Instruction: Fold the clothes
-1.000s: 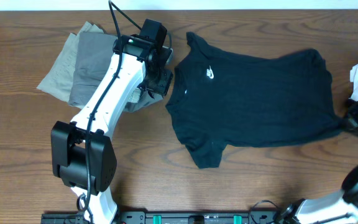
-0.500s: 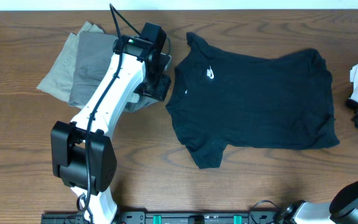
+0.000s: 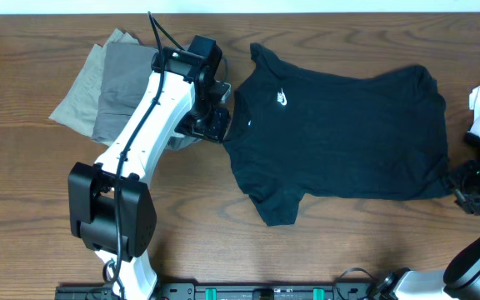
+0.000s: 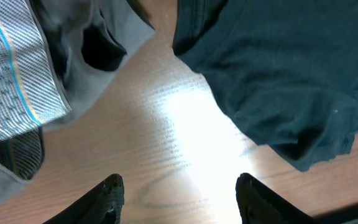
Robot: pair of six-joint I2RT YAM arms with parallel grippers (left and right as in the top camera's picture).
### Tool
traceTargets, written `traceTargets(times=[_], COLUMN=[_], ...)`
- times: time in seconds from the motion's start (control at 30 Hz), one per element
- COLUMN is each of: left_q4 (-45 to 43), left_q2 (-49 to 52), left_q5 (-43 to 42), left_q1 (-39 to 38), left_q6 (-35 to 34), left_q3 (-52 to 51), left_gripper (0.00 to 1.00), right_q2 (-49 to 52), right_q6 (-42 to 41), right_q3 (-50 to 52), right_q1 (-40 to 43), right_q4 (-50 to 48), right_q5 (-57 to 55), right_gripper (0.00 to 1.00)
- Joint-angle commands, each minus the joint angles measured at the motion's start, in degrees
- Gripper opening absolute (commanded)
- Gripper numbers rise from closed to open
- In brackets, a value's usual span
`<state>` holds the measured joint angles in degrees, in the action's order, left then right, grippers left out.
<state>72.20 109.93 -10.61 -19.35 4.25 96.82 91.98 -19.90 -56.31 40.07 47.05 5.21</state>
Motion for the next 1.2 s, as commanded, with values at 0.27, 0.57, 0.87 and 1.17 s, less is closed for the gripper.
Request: traceTargets(times=[0.27,0.57,0.87,1.17], left_q4=[1.27,0.55,1.16,1.95], left_q2=[-1.92,-9.77,-16.02,-16.02], left_q5=[-5.38,-5.22,0.35,1.22], left_q1=[-0.13,-0.13,-4.31,-8.83], left_q6=[-0.02,0.00,-0.92,-2.05], left_q3=[0.76,0.76,-0.46,-3.56], left_gripper=[0.59,0.55,0.54,0.54], right_q2=[0.07,0.07,0.07,0.07], right_q6=[-7.72,-7.69,-9.81,-10.34], right_q3=[11.41,11.41,11.45,11.93], right_q1=[0.48,0.48,0.35,0.35], right_q4=[-14.64,-16.15,-17.84,-19.26], right_q5=[-3.32,-3.32,-3.93,-3.91], right_gripper=[0.40,0.33,0.13,0.29])
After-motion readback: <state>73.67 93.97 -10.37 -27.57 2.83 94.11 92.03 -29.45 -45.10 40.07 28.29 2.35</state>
